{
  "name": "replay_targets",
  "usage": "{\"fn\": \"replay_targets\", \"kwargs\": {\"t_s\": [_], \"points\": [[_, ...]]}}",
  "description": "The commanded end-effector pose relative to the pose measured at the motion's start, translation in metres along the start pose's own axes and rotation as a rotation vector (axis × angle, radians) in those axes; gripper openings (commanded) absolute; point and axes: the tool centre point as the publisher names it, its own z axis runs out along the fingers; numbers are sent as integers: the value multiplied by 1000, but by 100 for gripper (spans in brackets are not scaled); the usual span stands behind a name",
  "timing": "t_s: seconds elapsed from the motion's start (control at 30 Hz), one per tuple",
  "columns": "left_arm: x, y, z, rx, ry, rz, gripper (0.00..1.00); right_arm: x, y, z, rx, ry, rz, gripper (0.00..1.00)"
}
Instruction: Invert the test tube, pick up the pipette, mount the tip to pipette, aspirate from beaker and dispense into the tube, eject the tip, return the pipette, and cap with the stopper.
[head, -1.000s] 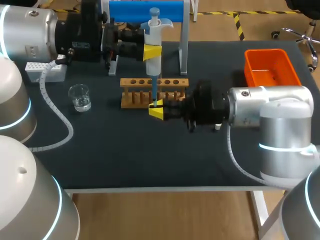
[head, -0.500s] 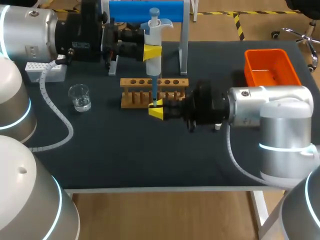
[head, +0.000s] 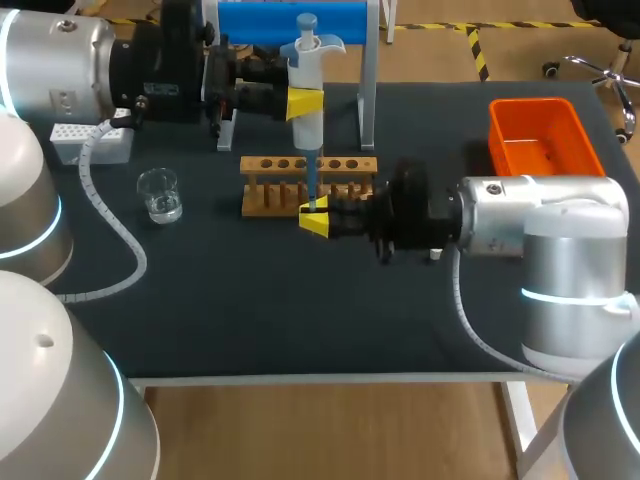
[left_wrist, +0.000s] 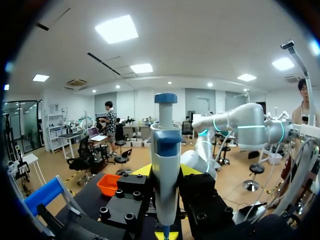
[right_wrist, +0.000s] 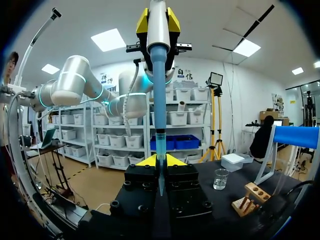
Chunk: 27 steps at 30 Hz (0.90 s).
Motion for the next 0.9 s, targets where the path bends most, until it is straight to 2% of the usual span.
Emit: {"fn": "replay_targets", "kwargs": {"t_s": [0.03, 0.53, 0.9], "points": [[1, 1, 0, -1, -2, -1, 0, 2, 2, 2, -2, -5, 4, 0], [1, 1, 0, -1, -2, -1, 0, 4, 7, 1, -8, -41, 35, 0], [1, 1, 0, -1, -2, -1, 0, 6, 29, -2, -54, -63, 40, 0]]}}
